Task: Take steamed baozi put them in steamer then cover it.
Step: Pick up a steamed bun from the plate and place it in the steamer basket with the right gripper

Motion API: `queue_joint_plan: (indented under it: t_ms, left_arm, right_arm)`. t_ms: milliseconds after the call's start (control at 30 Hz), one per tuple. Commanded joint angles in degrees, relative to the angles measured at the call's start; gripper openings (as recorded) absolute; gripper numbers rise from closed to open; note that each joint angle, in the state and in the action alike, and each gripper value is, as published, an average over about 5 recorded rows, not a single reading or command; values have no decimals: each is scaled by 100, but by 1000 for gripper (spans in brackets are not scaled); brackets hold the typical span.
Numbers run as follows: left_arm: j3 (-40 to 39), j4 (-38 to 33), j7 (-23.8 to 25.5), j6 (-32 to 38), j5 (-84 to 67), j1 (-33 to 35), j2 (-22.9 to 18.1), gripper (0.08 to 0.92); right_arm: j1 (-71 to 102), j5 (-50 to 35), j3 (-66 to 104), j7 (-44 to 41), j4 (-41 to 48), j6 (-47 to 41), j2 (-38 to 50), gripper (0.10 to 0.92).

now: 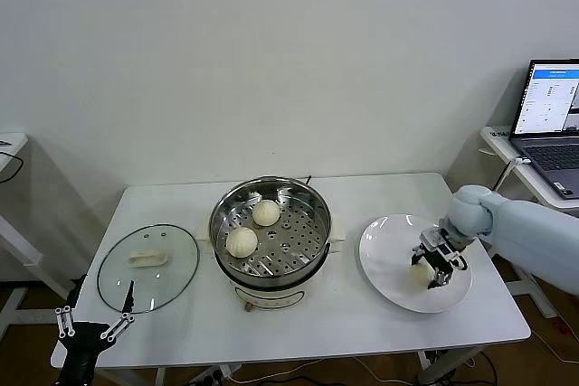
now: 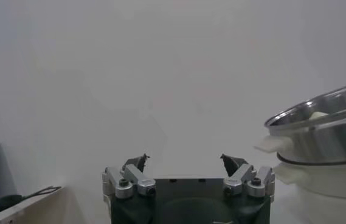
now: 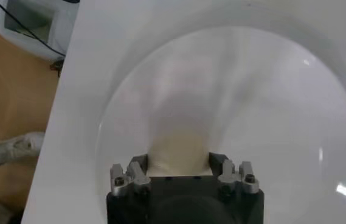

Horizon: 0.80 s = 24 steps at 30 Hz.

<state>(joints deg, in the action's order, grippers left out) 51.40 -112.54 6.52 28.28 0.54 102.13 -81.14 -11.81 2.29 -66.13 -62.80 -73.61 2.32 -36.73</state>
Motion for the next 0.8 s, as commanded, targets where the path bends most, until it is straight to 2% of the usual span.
queue_joint_plan:
  t_ms: [33,167,233,500,800]
  left_arm:
    - [-18,-21,-8,-19,3,6,19,823]
    - [-41,-106,-45,-51,-2,9,-2,823]
    - [-43,-175,-61,-69,-8,23,-22,823]
    - [-45,-326,-87,-52,-36,89,-62,823]
    - [53,-406,-74,-4,-127,146,-36,823]
  right_arm:
    - [-1330,2,631,-622,-471,1432,-532,665]
    - [-2492,-875,94,-554,-665,1916,-1232,674]
    - [-2893,-1037,-66,-508,-751,2106,-1585,677]
    - [-3071,-483,-57,-431,-1173,2714,-2698,673]
    - [-2429,542,-510,-193,-1388,3427,-3008,670]
